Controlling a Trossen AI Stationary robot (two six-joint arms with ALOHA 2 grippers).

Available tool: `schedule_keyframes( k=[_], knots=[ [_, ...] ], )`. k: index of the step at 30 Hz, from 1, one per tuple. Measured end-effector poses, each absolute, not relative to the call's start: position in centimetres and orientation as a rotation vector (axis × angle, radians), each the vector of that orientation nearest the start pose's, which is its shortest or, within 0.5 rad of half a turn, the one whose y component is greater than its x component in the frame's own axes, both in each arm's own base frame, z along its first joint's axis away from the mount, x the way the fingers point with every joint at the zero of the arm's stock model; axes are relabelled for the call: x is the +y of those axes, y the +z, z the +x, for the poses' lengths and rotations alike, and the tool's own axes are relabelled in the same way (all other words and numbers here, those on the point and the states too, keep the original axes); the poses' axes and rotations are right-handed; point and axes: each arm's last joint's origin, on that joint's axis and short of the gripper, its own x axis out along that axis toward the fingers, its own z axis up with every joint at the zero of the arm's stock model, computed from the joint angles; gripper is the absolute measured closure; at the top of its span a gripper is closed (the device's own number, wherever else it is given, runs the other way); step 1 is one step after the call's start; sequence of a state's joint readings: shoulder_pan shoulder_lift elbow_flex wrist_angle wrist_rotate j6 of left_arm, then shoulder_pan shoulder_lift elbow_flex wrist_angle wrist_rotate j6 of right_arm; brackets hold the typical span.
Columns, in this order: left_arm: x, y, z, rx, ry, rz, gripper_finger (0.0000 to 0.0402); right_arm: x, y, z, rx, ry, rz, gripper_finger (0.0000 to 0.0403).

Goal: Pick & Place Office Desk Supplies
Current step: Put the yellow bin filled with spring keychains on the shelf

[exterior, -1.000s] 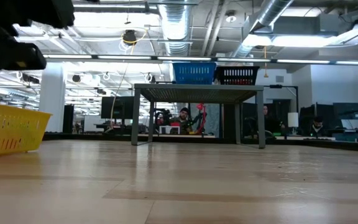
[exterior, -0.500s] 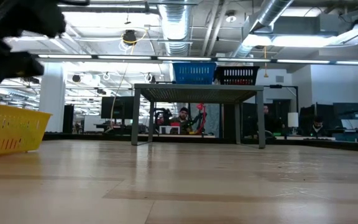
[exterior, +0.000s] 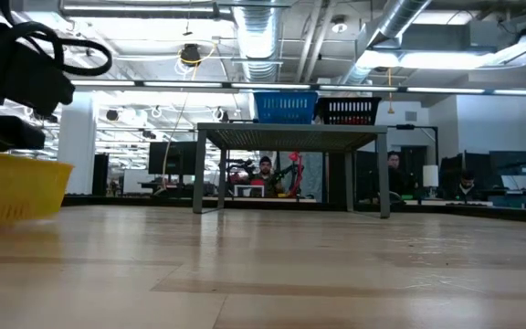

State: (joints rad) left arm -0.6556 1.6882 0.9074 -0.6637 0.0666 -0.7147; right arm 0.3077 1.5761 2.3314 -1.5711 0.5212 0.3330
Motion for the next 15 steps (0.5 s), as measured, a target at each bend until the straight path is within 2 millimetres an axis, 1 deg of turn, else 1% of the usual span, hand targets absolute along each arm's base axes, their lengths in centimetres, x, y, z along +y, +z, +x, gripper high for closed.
schedule_keyframes(
  k=[4, 7, 10, 13, 15],
  knots=[
    [-17.6, 13.3, 21.8, 1.547, -0.051, -0.114, 0.0258, 5.4, 51.1, 21.6, 0.704, -0.313, -0.009, 0.0303],
    [-17.5, 13.5, 21.6, 1.562, -0.045, -0.117, 0.0279, 5.4, 51.1, 21.6, 0.708, -0.3, -0.004, 0.0303],
    [-17.0, 14.0, 21.2, 1.579, -0.033, -0.114, 0.0321, 5.4, 51.1, 21.6, 0.708, -0.299, -0.004, 0.0303],
    [-16.7, 14.8, 20.9, 1.57, -0.028, -0.114, 0.0379, 5.4, 51.1, 21.6, 0.708, -0.299, -0.004, 0.0303],
    [-16.6, 15.1, 20.8, 1.564, -0.006, -0.111, 0.0391, 5.4, 51.1, 21.6, 0.709, -0.298, -0.005, 0.0303]
  ],
)
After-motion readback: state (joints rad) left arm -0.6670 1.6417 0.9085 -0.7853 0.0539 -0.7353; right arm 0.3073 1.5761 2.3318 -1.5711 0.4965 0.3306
